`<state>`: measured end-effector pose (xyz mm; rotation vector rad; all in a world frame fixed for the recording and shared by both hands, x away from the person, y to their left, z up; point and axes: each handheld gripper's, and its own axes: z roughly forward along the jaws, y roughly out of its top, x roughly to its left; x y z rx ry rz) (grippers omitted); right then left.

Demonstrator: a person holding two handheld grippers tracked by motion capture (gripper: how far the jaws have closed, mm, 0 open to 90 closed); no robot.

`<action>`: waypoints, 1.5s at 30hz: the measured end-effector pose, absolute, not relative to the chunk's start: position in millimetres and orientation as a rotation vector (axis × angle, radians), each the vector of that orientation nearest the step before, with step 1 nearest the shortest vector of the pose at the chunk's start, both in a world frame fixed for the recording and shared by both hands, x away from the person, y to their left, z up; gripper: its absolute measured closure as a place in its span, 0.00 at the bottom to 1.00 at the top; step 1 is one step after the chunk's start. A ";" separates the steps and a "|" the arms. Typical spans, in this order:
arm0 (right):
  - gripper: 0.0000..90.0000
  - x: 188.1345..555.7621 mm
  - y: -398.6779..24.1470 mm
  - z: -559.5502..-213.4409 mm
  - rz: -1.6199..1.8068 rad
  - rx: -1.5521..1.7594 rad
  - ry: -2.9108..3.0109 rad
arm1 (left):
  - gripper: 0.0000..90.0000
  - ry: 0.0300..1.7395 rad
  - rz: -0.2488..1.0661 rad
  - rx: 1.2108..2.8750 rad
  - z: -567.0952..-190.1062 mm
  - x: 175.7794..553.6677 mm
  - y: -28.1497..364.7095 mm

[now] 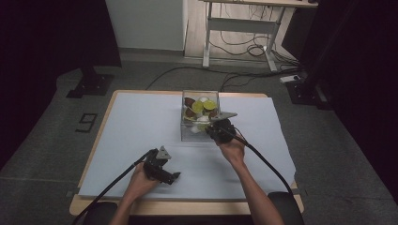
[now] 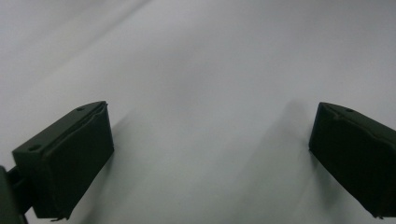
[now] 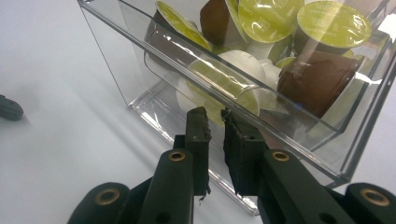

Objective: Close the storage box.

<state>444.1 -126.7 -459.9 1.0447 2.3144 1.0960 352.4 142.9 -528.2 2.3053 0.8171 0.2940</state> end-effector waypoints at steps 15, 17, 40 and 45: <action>0.72 440.1 -128.8 -455.0 1.102 1.027 2.355 | 0.00 0.816 0.295 2.307 -528.2 352.3 142.9; 0.68 437.8 -129.5 -453.1 1.104 1.015 2.366 | 0.00 0.816 0.296 2.307 -528.2 352.3 142.9; 0.29 410.7 -145.7 -430.3 1.057 0.900 2.420 | 0.00 0.814 0.295 2.309 -528.1 352.3 143.0; 0.22 410.4 -161.2 -431.8 1.037 0.924 2.405 | 0.00 0.814 0.295 2.309 -528.1 352.2 142.9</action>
